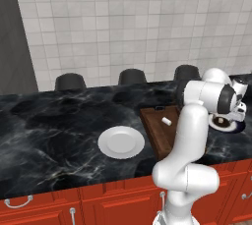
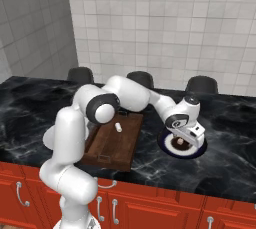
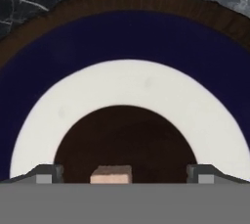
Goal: Move the dessert items from the plates to the tray.
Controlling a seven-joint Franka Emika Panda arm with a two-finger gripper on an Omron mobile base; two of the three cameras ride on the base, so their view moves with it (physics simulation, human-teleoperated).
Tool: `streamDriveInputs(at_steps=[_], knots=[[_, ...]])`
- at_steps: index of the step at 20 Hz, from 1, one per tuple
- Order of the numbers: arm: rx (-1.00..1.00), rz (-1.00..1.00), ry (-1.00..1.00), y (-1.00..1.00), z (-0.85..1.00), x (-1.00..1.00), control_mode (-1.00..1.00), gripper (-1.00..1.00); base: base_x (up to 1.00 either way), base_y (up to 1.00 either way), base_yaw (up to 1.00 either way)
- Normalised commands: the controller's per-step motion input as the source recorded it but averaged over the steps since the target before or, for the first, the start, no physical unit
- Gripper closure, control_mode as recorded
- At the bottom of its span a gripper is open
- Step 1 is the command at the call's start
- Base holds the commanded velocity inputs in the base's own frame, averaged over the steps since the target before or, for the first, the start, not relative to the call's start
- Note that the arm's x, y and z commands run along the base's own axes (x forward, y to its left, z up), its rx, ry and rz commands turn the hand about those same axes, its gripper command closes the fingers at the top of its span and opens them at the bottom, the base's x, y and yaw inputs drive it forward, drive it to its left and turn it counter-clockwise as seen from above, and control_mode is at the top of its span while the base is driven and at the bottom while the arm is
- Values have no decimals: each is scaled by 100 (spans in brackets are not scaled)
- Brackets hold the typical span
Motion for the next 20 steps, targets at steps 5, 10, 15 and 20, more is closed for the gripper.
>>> streamDriveInputs(at_steps=[5, 10, 15, 20], knots=[[0, -4, 0, 0, -10, 0, -100, -100, 0, 0, 0], [0, -5, 0, 3, -5, 0, -100, -100, 0, 0, 0], [0, -5, 0, 5, -3, 0, -100, 100, 0, 0, 0], [0, -4, 0, 0, 0, -5, -100, 100, 0, 0, 0]])
